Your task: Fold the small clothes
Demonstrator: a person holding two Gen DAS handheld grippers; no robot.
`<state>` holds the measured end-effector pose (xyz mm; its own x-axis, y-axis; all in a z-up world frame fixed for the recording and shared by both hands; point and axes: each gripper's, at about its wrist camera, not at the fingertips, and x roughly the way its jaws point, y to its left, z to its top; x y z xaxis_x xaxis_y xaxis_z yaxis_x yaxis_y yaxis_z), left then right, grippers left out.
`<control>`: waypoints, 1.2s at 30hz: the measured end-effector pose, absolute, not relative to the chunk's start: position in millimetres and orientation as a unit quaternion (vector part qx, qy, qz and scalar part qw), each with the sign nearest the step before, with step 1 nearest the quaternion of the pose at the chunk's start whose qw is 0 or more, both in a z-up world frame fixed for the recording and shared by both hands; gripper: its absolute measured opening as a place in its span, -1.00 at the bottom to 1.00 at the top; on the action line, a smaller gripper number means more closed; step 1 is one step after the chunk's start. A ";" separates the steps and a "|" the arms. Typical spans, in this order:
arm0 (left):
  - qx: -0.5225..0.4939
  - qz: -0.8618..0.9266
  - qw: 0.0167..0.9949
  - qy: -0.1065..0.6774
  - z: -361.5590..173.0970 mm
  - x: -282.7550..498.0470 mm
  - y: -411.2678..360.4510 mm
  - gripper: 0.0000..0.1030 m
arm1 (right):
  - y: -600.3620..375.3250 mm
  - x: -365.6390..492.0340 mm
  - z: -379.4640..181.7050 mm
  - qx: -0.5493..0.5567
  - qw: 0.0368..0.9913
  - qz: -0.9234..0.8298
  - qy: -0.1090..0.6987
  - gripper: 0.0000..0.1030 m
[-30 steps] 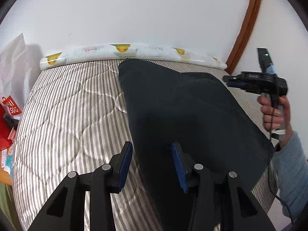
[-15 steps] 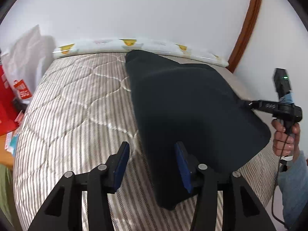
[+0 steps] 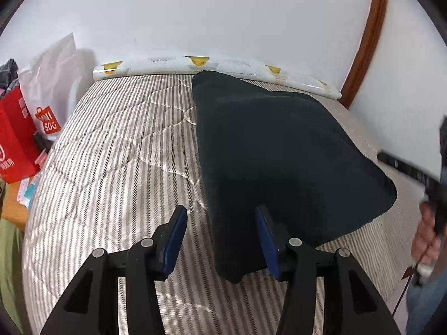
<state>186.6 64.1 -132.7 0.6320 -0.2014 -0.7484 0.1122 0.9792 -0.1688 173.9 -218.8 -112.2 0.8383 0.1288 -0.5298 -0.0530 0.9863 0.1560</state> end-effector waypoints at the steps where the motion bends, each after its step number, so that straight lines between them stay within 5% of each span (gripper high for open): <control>1: -0.058 -0.082 0.901 0.422 -134.1 187.3 63.7 -0.07 | -211.7 169.5 -113.2 0.054 0.958 0.047 0.279 -0.80; 6: -0.072 -0.072 0.900 0.424 -136.1 182.9 63.4 -0.07 | -182.3 156.6 -152.7 -0.045 0.953 0.022 0.300 -0.81; 15: -0.066 -0.058 0.905 0.417 -117.9 154.4 58.5 -0.07 | -202.3 129.9 -146.7 0.015 0.947 -0.038 0.320 -0.71; 17: -0.062 -0.054 0.909 0.409 -107.1 143.4 54.3 -0.06 | -205.9 120.6 -137.4 0.033 0.942 -0.043 0.330 -0.58; 19: -0.057 -0.045 0.915 0.396 -93.4 130.7 49.5 0.05 | -206.5 107.1 -124.9 0.052 0.942 -0.041 0.328 -0.13; 21: -0.050 -0.038 0.924 0.377 -77.6 114.9 43.2 0.21 | -203.3 87.8 -110.9 0.054 0.948 -0.040 0.311 0.09; 30: -0.041 -0.024 0.944 0.325 -20.7 44.5 18.9 0.72 | -186.5 -4.4 -62.6 0.048 0.962 -0.040 0.265 0.66; 36: -0.023 -0.013 0.950 0.312 -7.5 19.8 9.3 0.88 | -183.9 -44.1 -53.0 0.015 0.970 -0.058 0.237 0.96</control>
